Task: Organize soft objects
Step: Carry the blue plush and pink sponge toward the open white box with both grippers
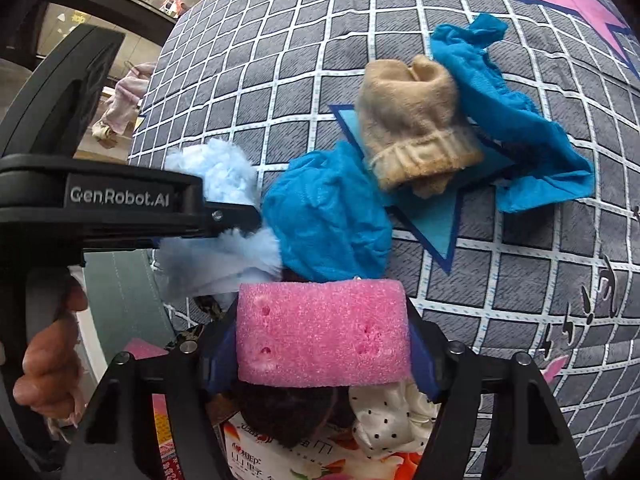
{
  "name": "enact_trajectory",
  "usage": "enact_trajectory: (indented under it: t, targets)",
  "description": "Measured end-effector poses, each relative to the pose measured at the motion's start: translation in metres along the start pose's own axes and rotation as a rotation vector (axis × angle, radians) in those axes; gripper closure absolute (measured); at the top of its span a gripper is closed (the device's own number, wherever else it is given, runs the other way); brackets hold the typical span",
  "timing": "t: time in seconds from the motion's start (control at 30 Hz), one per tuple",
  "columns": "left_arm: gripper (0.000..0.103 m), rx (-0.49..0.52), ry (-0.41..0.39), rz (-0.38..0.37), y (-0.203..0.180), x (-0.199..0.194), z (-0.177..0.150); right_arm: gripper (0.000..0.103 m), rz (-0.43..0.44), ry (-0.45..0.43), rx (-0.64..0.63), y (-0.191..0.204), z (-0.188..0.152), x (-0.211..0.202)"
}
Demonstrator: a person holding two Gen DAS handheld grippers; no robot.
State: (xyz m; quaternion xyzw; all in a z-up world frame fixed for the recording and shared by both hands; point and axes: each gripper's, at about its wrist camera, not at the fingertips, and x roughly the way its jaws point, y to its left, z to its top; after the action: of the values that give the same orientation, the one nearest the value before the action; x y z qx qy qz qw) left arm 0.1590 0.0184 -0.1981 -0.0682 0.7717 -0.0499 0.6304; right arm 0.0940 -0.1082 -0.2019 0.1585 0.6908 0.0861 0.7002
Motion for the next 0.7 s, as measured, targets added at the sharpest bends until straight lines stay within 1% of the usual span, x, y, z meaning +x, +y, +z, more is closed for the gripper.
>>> enact_trajectory:
  t: [0.07,0.2,0.23,0.3,0.33,0.37,0.4,0.5,0.53,0.6,0.63,0.7]
  targets:
    - [0.071,0.028,-0.044,0.011,-0.004,-0.011,-0.002,0.031,0.000,-0.024,0.007,-0.003,-0.003,-0.010]
    - [0.073,0.105,-0.180,0.044,-0.010,-0.040,-0.012,0.031,0.022,-0.070,0.046,-0.009,-0.007,-0.036]
    - [0.074,0.120,-0.207,0.045,-0.015,-0.048,-0.014,0.031,0.025,-0.080,0.055,-0.011,-0.008,-0.042]
    - [0.074,0.132,-0.266,0.040,-0.010,-0.066,-0.020,0.031,0.031,-0.099,0.067,-0.011,-0.011,-0.050]
    - [0.075,0.138,-0.288,0.040,-0.009,-0.072,-0.020,0.031,0.034,-0.105,0.071,-0.012,-0.012,-0.054]
    - [0.075,0.147,-0.312,0.039,-0.009,-0.075,-0.014,0.031,0.038,-0.114,0.075,-0.012,-0.015,-0.059]
    - [0.076,0.163,-0.337,0.039,-0.011,-0.082,-0.018,0.031,0.039,-0.124,0.082,-0.013,-0.016,-0.064]
    - [0.076,0.211,-0.378,0.039,-0.026,-0.095,-0.027,0.031,0.044,-0.142,0.107,-0.016,-0.024,-0.074]
    - [0.076,0.227,-0.390,0.029,-0.030,-0.099,-0.032,0.031,0.044,-0.146,0.116,-0.018,-0.024,-0.077]
    - [0.076,0.253,-0.408,-0.014,-0.036,-0.103,-0.039,0.031,0.046,-0.150,0.130,-0.021,-0.029,-0.084]
    - [0.076,0.263,-0.417,-0.015,-0.038,-0.105,-0.043,0.031,0.046,-0.154,0.134,-0.022,-0.031,-0.087]
    - [0.076,0.277,-0.430,0.008,-0.039,-0.109,-0.051,0.031,0.047,-0.165,0.144,-0.026,-0.034,-0.095]
